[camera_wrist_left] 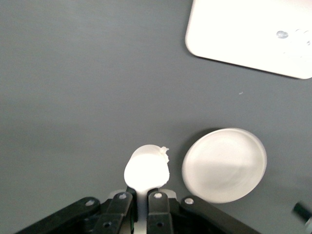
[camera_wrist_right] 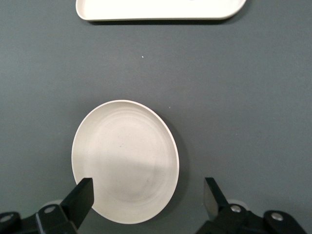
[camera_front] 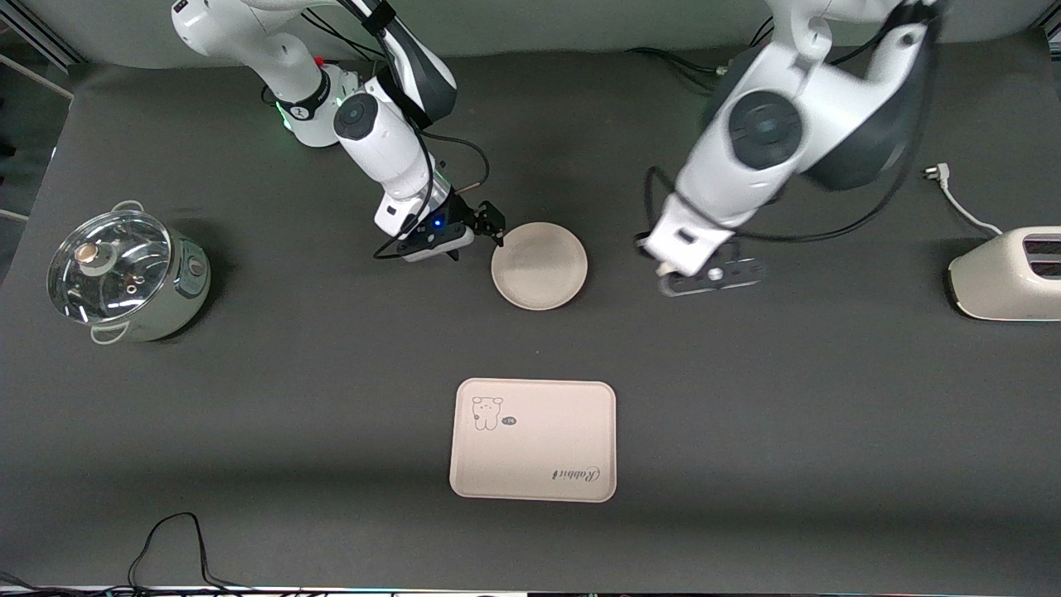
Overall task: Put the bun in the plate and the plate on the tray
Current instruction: 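Lower the bun onto the plate while the right gripper grasps the rim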
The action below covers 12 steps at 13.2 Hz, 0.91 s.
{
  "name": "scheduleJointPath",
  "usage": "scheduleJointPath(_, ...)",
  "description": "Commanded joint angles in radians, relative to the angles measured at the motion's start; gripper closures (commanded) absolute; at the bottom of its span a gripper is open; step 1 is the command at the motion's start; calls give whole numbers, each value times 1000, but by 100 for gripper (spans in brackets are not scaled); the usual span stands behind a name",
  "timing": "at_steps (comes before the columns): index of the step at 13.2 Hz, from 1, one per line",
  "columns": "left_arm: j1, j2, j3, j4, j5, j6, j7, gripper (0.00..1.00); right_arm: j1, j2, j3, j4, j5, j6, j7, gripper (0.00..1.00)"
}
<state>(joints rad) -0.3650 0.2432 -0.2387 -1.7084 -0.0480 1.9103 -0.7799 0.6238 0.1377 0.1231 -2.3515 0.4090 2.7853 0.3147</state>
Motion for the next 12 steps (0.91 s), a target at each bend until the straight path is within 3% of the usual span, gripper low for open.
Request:
scheduleJointPath(1, -95, 86, 10, 16, 52, 126, -186, 100, 2, -17, -14, -44, 63, -21, -6, 0)
scheduleJointPath(3, -172, 152, 10, 15, 114, 196, -303, 100, -7, 78, -23, 10, 138, -58, -8, 0)
scheduleJointPath(5, -232, 230, 10, 15, 172, 246, -398, 100, -3, 108, -20, 32, 245, -73, -11, 0)
scheduleJointPath(8, -273, 303, 10, -31, 185, 343, -407, 100, -32, 196, -23, 64, 273, -76, -112, 0)
scheduleJointPath(9, -281, 329, 10, -57, 185, 408, -409, 100, -36, 213, -23, 81, 321, -85, -124, 0)
scheduleJointPath(11, -285, 376, 10, -74, 185, 495, -426, 98, -39, 223, -23, 83, 364, -87, -128, 0)
scheduleJointPath(12, -290, 386, 10, -74, 185, 503, -429, 88, -50, 244, -23, 87, 394, -86, -126, 0)
